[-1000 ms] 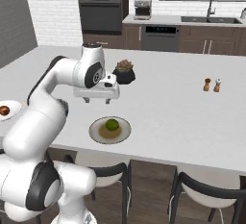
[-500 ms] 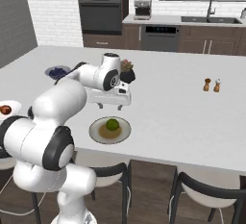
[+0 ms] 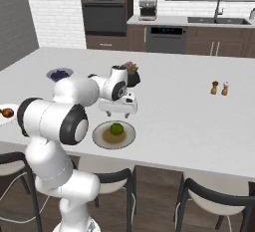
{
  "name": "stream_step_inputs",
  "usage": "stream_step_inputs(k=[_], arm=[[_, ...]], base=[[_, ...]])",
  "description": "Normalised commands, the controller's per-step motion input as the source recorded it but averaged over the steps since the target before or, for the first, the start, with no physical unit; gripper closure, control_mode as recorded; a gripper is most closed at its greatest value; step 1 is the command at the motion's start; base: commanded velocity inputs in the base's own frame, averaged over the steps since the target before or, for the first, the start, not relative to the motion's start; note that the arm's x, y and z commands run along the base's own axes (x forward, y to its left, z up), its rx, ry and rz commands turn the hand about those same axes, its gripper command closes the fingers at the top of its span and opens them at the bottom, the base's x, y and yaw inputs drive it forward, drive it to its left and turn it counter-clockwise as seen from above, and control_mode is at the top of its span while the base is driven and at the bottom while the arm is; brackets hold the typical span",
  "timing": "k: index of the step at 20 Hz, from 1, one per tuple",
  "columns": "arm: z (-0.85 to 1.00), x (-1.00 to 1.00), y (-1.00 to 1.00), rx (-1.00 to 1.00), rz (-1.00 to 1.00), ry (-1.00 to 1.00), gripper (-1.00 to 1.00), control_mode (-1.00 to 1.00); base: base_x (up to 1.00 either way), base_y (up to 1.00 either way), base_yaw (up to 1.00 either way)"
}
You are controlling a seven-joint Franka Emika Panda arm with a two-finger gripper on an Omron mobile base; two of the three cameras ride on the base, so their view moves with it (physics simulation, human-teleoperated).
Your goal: Pick the chicken drumstick and lime from their plates and place them in the bowl. Then put the bowl in the fridge.
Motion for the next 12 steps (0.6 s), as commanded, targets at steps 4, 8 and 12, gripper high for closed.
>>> stream_step_inputs(k=[4,8,12], arm=[[-0.73,0.59,0.00,0.00,0.00,0.00,-1.00,-1.00],[-0.30,0.04,0.00,0.00,0.00,0.00,-1.00,-1.00],[-0.17,-0.30,0.02,0.00,0.00,0.00,-1.00,-1.00]], base=[[0.00,0.00,0.00],[0.00,0.00,0.00],[0.00,0.00,0.00]])
